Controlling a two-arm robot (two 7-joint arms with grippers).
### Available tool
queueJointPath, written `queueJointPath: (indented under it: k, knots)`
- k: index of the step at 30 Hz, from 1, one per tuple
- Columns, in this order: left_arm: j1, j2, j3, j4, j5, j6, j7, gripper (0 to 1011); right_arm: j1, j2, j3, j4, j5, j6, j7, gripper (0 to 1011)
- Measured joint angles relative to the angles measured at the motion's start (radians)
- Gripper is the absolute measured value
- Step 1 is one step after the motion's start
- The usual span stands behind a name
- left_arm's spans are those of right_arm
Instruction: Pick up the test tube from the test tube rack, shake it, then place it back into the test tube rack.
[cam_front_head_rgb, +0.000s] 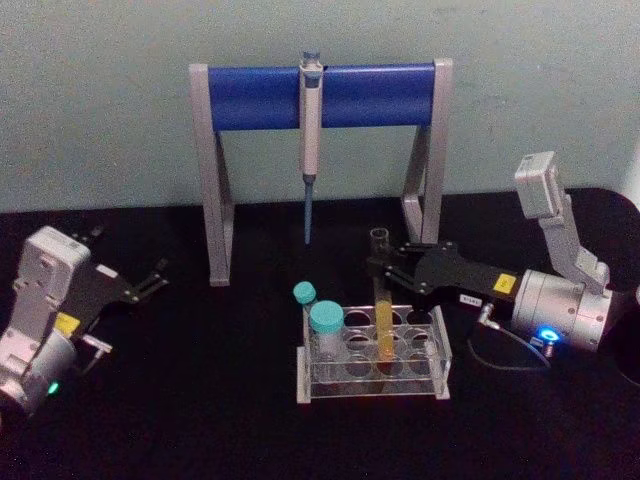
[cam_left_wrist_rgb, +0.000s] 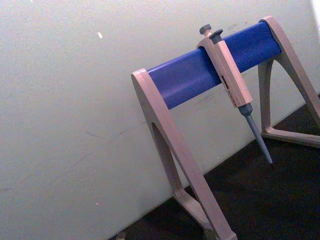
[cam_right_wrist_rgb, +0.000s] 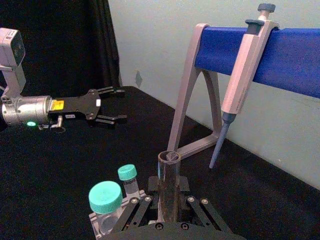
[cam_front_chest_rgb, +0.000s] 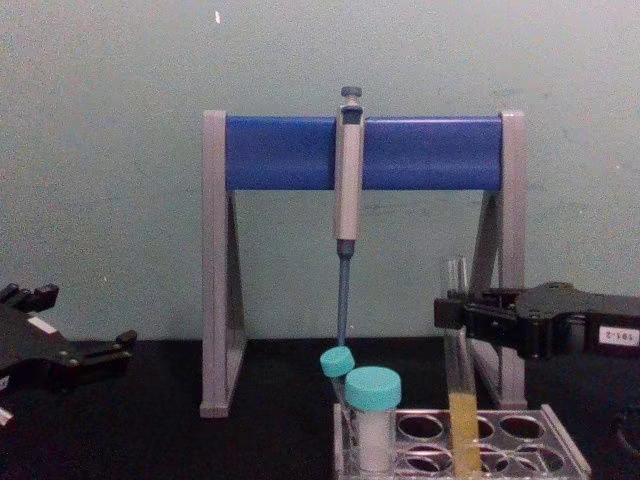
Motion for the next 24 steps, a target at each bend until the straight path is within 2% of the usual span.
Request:
queueJointPath:
  k: [24]
  knots:
    - [0.000, 0.000, 0.000, 0.000, 0.000, 0.000, 0.000, 1001, -0.004, 0.001, 0.002, 0.000, 0.001, 0.004, -0.005, 229]
